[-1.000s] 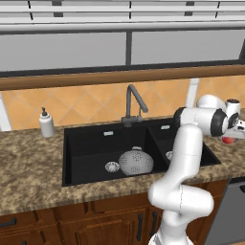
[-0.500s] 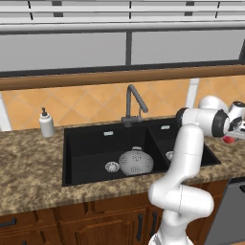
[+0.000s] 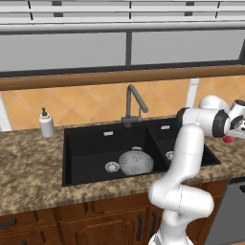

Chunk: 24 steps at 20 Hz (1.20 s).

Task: Put the colander in the sink, put the peach in the colander, and turn on the sink faucet and pour water over the colander.

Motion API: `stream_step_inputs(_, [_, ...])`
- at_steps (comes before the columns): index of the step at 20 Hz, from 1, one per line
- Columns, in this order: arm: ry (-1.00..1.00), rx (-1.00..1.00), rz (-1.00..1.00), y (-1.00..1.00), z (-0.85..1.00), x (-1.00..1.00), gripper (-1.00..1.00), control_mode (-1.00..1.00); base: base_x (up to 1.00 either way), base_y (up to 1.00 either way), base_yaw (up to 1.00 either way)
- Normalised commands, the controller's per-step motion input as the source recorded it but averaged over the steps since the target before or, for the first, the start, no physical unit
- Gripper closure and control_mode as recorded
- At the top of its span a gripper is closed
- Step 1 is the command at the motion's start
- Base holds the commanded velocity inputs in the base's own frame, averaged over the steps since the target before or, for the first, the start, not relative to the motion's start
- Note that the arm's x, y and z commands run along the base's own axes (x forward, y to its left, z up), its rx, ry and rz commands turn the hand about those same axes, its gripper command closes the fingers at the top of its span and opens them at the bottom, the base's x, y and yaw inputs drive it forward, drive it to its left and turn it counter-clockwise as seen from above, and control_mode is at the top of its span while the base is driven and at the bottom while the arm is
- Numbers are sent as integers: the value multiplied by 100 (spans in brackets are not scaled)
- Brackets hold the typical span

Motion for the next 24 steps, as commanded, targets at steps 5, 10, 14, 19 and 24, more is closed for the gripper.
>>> stream_step_inputs(5, [9,6,7,70,19,-30,100,-100,0,0,0])
stream_step_inputs(10, [0,-3,5,92,11,-53,100,-100,0,0,0])
stream_step_inputs(14, [-1,-13,0,100,8,-47,100,-100,0,0,0])
stream_step_inputs(19, [0,-14,5,100,16,-36,100,-100,0,0,0])
stream_step_inputs(24, [1,-11,7,100,23,-32,100,-100,0,0,0])
